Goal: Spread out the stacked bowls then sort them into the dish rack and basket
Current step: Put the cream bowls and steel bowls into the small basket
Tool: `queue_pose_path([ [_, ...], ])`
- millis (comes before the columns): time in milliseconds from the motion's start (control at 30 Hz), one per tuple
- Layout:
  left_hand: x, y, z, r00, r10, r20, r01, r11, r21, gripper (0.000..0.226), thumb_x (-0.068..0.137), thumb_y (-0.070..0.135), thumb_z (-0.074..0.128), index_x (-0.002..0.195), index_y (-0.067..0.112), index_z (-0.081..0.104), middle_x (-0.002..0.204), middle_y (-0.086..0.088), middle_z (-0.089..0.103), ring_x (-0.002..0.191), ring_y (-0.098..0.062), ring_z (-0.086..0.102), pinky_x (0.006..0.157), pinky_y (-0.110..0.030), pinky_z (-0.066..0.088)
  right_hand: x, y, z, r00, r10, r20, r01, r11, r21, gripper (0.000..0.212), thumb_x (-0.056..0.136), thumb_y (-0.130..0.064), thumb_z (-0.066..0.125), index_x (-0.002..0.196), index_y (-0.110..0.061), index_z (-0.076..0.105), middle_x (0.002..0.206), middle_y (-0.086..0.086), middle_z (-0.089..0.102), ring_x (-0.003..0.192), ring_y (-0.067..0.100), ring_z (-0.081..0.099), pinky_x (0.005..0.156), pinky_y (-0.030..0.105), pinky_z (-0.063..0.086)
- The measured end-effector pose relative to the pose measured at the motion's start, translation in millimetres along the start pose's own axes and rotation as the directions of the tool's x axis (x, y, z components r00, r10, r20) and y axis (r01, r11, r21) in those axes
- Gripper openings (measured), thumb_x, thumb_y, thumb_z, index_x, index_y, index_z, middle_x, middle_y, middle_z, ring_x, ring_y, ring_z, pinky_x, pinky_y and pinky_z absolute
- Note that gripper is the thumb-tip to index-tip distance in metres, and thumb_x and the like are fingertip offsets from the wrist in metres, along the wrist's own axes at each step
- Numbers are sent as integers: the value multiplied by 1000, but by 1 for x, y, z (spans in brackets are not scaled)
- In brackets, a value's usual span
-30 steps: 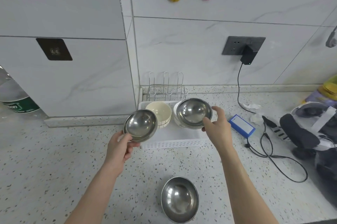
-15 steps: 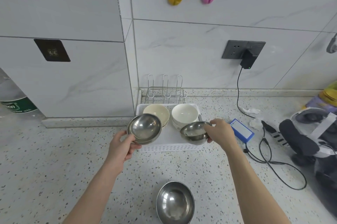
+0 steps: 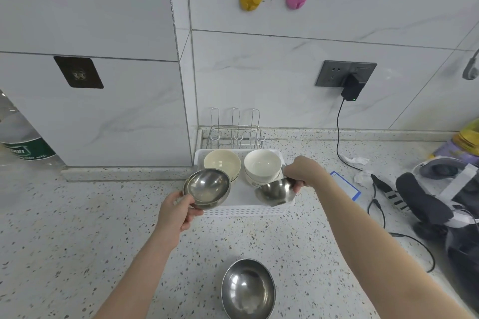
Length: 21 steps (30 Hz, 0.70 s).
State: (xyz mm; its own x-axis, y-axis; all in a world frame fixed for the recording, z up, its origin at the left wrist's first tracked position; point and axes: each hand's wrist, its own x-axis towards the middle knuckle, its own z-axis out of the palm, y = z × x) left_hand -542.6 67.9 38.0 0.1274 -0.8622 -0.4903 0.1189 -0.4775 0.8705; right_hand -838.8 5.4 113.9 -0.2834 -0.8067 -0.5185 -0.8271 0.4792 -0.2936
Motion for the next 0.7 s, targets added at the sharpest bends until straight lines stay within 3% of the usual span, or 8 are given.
queue_pose_path([
  [167,2,-2,-1,1000,-4,-22,4,1000,-9,30,93,3,55,123,7,54,76,-27,70,35,-7,46,31,-17,29,7,-12,0,991,40,128,-49,997,63,27,89,-4,39,67,-5,55,35,2,51,24,9,41,29,15,25],
  [300,2,-4,-3,1000,-6,-26,6,1000,-17,30,93,4,56,124,5,54,74,-25,70,35,-7,46,31,-17,28,10,-18,2,963,99,251,-122,989,81,24,95,-3,32,79,-4,50,56,10,51,27,9,39,28,15,21],
  [400,3,-4,-3,1000,-6,-29,5,1000,-22,30,93,5,56,123,4,55,72,-24,71,36,-7,46,31,-17,29,16,-22,4,943,146,298,-174,982,71,21,97,-5,30,84,-4,47,59,12,51,23,7,32,27,13,19],
  [700,6,-8,-7,999,-30,-30,29,999,-35,34,93,5,56,127,3,53,74,-24,71,41,-11,44,32,-18,28,33,-19,24,970,145,196,-196,942,273,18,94,-4,33,82,-3,45,50,9,48,21,13,43,24,14,24],
])
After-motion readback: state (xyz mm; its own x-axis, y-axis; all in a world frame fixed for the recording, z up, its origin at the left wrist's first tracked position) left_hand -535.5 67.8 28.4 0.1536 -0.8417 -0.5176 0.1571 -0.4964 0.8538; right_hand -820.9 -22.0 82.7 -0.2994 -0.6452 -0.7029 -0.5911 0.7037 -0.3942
